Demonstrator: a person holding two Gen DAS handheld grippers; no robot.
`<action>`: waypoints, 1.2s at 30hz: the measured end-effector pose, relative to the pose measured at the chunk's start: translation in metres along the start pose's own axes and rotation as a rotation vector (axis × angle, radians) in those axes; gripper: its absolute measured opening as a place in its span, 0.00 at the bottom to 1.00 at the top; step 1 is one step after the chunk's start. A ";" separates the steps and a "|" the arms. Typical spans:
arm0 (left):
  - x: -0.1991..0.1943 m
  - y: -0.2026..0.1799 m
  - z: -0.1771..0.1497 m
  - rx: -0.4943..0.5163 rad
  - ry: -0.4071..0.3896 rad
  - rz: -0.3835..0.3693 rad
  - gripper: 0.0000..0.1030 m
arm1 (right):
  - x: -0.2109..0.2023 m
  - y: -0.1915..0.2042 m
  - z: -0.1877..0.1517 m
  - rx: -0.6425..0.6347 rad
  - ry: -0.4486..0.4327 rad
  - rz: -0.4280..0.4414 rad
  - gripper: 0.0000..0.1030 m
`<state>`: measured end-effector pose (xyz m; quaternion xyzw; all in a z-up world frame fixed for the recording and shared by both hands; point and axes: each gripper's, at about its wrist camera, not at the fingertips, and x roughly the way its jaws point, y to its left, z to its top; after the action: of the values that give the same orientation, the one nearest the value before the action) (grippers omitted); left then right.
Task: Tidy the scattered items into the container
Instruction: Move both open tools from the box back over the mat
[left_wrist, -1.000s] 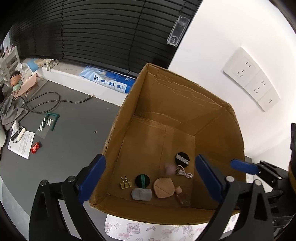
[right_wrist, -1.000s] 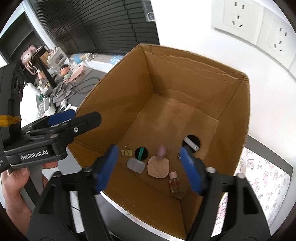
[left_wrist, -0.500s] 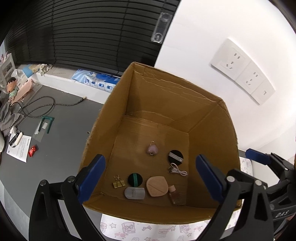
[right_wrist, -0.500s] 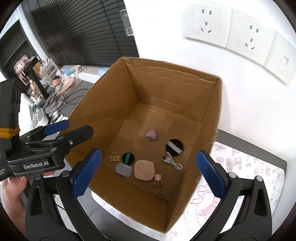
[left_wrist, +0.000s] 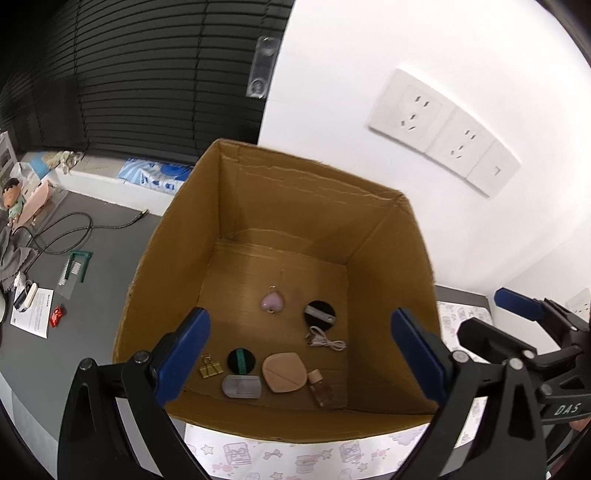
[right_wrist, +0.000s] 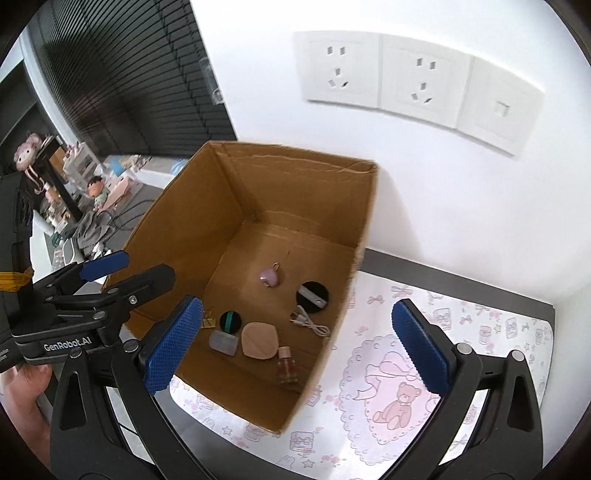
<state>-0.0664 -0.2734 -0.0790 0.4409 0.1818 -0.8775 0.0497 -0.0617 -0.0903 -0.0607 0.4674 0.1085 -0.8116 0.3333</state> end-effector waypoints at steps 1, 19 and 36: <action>-0.001 -0.004 0.001 0.003 0.000 -0.002 0.95 | -0.003 -0.003 0.000 0.004 -0.004 -0.002 1.00; -0.014 -0.069 0.008 0.012 -0.032 -0.010 0.95 | -0.052 -0.064 -0.001 0.040 -0.042 -0.013 1.00; 0.010 -0.166 0.000 0.074 -0.004 -0.025 0.95 | -0.088 -0.160 -0.023 0.104 -0.064 -0.051 1.00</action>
<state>-0.1133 -0.1182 -0.0409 0.4383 0.1545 -0.8852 0.0229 -0.1187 0.0798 -0.0217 0.4551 0.0675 -0.8389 0.2909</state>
